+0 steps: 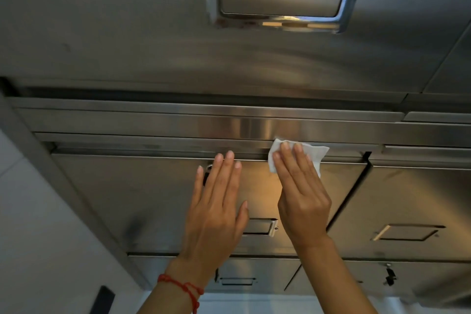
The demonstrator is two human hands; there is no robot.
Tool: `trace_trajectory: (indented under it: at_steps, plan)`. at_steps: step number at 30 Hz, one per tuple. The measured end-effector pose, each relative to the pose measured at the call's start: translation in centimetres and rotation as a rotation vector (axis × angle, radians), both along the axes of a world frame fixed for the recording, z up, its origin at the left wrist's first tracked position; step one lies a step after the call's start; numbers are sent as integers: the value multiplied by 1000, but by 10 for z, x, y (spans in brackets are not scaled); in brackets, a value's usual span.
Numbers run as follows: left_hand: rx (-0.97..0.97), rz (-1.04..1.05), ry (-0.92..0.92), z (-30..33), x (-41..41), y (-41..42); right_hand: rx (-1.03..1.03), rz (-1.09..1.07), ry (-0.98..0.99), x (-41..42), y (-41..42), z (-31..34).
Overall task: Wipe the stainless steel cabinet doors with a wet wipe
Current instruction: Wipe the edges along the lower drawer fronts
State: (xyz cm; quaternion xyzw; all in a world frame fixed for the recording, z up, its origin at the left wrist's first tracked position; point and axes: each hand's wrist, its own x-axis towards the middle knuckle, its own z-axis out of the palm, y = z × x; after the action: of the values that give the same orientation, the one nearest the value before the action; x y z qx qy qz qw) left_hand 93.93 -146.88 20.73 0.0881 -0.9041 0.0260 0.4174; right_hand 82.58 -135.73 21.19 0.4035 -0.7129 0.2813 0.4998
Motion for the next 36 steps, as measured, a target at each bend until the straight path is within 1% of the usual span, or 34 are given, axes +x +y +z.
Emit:
trace_trajectory:
  at_steps: [16,20,26,31,36]
  plan:
    - [7,54,-43,-8,31,-50,33,69,33,32,-56,-1]
    - [37,56,-61,-11,35,-61,28,88,35,41,-69,0]
    - [31,43,-65,-15,39,-71,44,113,28,50,-84,1]
    - [33,49,-61,-17,38,-72,81,116,57,45,-79,3]
    - [41,59,-41,-18,36,-70,65,50,75,35,-62,2]
